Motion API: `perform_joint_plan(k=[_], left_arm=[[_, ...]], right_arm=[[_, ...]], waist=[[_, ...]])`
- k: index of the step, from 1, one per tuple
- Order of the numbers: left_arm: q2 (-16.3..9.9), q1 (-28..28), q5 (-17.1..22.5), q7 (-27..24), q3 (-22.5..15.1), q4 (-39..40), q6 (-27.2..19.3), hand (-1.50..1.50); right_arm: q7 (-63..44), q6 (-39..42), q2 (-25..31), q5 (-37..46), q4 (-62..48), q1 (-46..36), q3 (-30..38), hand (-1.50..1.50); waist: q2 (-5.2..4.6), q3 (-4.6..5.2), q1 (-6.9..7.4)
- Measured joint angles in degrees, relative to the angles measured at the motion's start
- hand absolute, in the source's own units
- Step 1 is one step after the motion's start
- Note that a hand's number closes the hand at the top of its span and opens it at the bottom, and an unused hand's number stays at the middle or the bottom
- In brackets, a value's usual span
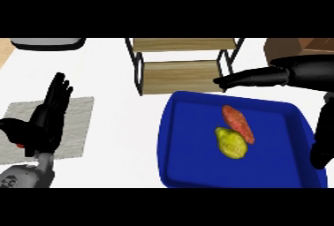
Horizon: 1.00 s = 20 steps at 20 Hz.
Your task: Pick the pear from the tray and place it in the tiered shelf
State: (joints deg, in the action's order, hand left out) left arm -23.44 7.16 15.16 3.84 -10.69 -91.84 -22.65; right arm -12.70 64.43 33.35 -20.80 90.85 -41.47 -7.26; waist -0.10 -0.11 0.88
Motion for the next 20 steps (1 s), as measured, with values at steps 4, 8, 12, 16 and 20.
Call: perform_joint_plan(k=[4, 8, 12, 16, 20], left_arm=[[-0.25, -1.58, -0.14, 0.06, 0.69, -1.59, 0.66, 0.00], [-0.37, -2.34, -0.60, 0.48, 0.98, -2.79, 1.11, 0.00], [0.36, -1.23, -1.39, 1.81, 0.75, -2.93, 0.82, 0.00], [0.86, -1.63, -1.97, 2.47, 1.18, -3.77, 1.16, 0.00], [1.81, -2.54, -2.95, 2.21, 1.74, -3.59, 1.50, 0.00]], right_arm=[[2.00, -0.36, -3.04, 11.55, 5.55, 3.89, -1.40, -1.50], [5.58, -1.65, -3.91, 23.79, 10.32, 7.14, -3.95, -1.50], [10.63, -4.21, -1.88, 35.33, 11.85, 8.62, -8.19, -1.50], [19.02, -10.76, -0.56, 45.35, 6.90, 9.21, -12.40, -1.50], [26.55, -17.04, -0.01, 51.67, 2.05, 10.91, -15.73, -1.50]], waist=[[-0.07, 0.00, 0.03], [-0.19, -0.04, 0.15], [-0.29, -0.04, 0.19], [-0.26, -0.01, 0.28], [-0.15, 0.04, 0.00]])
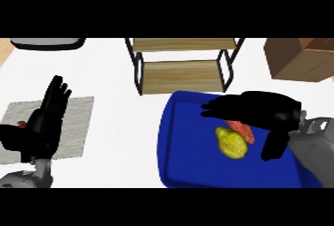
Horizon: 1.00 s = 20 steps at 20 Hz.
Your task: Pick the pear from the tray and place it in the tiered shelf
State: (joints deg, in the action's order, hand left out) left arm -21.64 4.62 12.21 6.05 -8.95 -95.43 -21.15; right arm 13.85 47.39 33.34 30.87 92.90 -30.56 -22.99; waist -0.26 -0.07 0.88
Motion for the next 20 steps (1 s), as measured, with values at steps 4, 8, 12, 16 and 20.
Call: perform_joint_plan(k=[4, 8, 12, 16, 20], left_arm=[[1.04, 0.10, -1.13, -0.12, 0.68, 0.30, 0.76, 0.00], [1.43, -0.21, -1.16, -0.07, 2.22, 0.40, 2.47, 0.00], [1.50, -0.50, -1.55, 1.11, 3.69, -0.62, 3.58, 0.00], [2.81, -0.72, -2.70, 1.04, 4.08, -0.58, 4.05, 0.00], [3.39, -0.30, -3.54, 2.50, 4.74, -1.22, 4.49, 0.00]], right_arm=[[4.43, -3.85, -1.00, 4.34, -4.00, 0.49, -2.04, -1.50], [8.85, -6.97, -1.66, 8.00, -9.60, -0.63, -3.08, -1.50], [12.57, -10.77, -2.89, 11.41, -14.33, -0.25, -3.90, -1.50], [15.69, -13.46, -4.06, 13.19, -17.96, -0.08, -3.66, -1.50], [17.65, -15.95, -5.92, 15.02, -19.96, 1.15, -4.25, -1.50]], waist=[[0.10, 0.03, -0.25], [0.13, 0.05, -0.29], [0.16, 0.05, -0.36], [0.18, 0.06, -0.45], [0.20, 0.06, -0.51]])
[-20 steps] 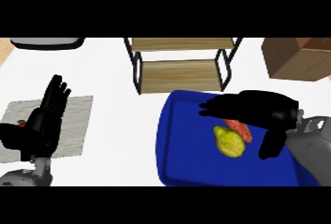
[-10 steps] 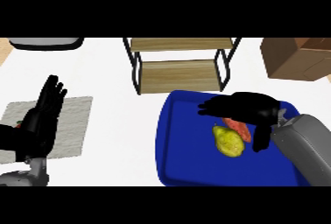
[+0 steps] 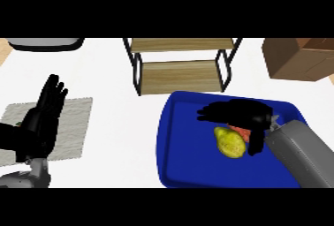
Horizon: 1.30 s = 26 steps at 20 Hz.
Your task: Pick the pear from the tray and place it in the tiered shelf
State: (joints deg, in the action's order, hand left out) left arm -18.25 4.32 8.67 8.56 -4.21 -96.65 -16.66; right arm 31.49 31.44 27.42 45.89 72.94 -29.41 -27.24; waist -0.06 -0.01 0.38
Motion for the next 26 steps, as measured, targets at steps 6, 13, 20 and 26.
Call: perform_joint_plan(k=[6, 13, 20, 26], left_arm=[[1.86, 0.62, -1.97, -0.30, 0.60, 1.11, 0.65, 0.00], [2.84, 0.17, -2.58, -1.76, 2.05, 2.34, 2.57, 0.00], [3.44, -0.08, -3.14, 0.38, 3.16, 0.00, 3.25, 0.00], [3.15, -0.80, -3.83, 0.87, 3.88, -0.14, 2.49, 0.00]], right_arm=[[0.61, -0.52, -2.53, 2.61, -1.74, 0.50, -0.11, -1.50], [2.10, -1.79, -3.88, 6.78, -3.69, 0.74, -2.26, 1.50], [8.29, -9.33, -5.17, 10.31, -5.13, 1.46, -1.57, 1.50], [-16.28, -8.67, -13.19, 13.73, -4.25, 3.46, 4.30, 1.50]], waist=[[0.04, 0.02, -0.13], [0.17, 0.10, -0.08], [0.50, 0.43, -0.06], [1.61, 0.96, -2.49]])
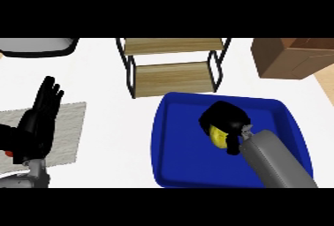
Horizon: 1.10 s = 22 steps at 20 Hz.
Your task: Pick the pear from the tray and place it in the tiered shelf
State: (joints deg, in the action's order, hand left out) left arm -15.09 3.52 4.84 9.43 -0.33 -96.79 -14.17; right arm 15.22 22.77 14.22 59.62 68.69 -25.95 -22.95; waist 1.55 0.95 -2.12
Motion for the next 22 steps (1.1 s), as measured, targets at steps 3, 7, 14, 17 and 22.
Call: perform_joint_plan(k=[3, 7, 14, 17, 22], left_arm=[[-0.38, -0.69, 0.14, 0.14, 0.62, 0.06, -0.01, 0.00], [0.11, -0.42, 0.08, -0.03, 0.13, 0.16, 0.05, 0.00], [0.72, 0.21, -0.25, -0.55, -1.01, 0.91, 0.62, 0.00], [0.70, 0.56, -0.17, -0.45, -0.98, 1.39, 0.87, 0.00], [1.45, 0.95, -0.85, -0.84, -1.61, 1.74, 0.52, 0.00]], right_arm=[[-13.27, -0.78, -4.67, 2.06, 1.45, 1.50, 2.80, 1.50], [-28.99, -2.48, -9.30, -0.24, 6.35, 3.43, 2.69, 1.50], [-53.16, -13.24, -13.30, -9.87, 20.55, 2.01, -3.63, 1.50], [-64.00, -18.86, -13.78, -11.10, 27.45, -0.62, -6.61, 1.50], [-78.51, -22.55, -13.77, -7.15, 34.08, -9.67, -10.20, 1.50]], waist=[[0.51, 0.22, -0.97], [0.21, -0.06, -0.23], [-0.33, -0.76, 2.07], [-0.32, -0.79, 2.23], [-0.51, -0.77, 2.50]])
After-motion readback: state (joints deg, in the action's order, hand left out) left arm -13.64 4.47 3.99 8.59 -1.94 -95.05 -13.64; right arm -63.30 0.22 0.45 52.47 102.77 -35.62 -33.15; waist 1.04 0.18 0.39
